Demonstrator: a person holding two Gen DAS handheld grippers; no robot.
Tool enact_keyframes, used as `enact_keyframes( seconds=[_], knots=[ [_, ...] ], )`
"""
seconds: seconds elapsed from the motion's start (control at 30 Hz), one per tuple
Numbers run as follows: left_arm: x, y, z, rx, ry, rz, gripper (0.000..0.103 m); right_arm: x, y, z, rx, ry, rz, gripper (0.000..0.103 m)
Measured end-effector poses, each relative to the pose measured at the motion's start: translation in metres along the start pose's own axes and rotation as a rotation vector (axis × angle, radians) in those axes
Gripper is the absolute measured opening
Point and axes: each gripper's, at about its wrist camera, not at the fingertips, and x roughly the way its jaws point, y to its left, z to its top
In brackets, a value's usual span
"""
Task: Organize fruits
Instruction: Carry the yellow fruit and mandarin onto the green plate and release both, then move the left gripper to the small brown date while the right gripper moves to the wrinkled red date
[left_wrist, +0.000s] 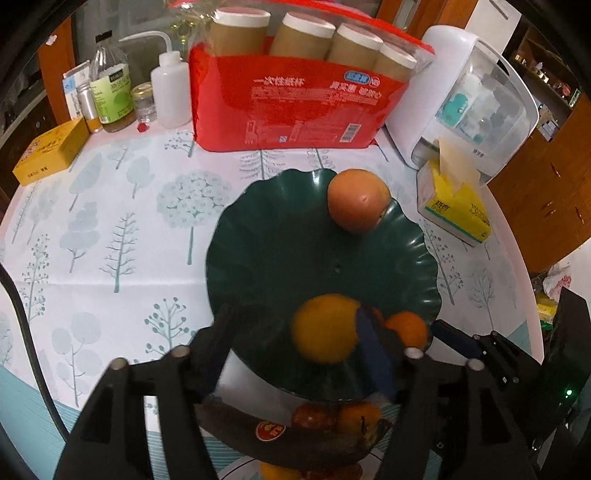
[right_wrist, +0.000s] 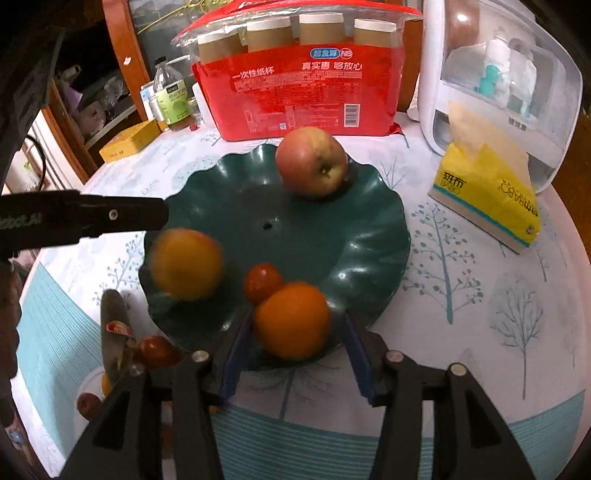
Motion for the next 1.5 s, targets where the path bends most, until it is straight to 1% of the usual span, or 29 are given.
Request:
enact_keyframes(
  seconds=[0.03, 0.13, 0.3, 0.47, 0.87, 1.17, 1.5],
  knots=[
    [-0.002, 0.001, -0.001, -0.003, 0.002, 0.003, 0.068, -0.001, 0.001, 0.0, 0.006, -0.005, -0.004, 0.058],
    [-0.01, 0.005, -0.006, -0.013, 0.008, 0.01, 0.072, -0.007, 0.003, -0.002, 0.015, -0.014, -0.012, 0.058],
    [-0.034, 0.009, -0.024, -0.011, 0.0, 0.027, 0.075, -0.024, 0.009, -0.007, 0.019, -0.041, -0.022, 0.06],
    [-0.061, 0.015, -0.045, -0.007, -0.016, 0.037, 0.075, -0.048, 0.02, -0.019, 0.013, -0.064, -0.016, 0.06],
    [-0.115, 0.025, -0.097, -0.018, -0.052, 0.05, 0.075, -0.091, 0.05, -0.056, 0.001, -0.085, 0.015, 0.06],
    [-0.13, 0.032, -0.134, -0.03, -0.037, 0.056, 0.075, -0.11, 0.067, -0.079, -0.011, -0.099, 0.032, 0.06],
    [-0.124, 0.037, -0.161, -0.033, 0.007, 0.053, 0.075, -0.113, 0.079, -0.096, -0.034, -0.098, 0.046, 0.06]
  ],
)
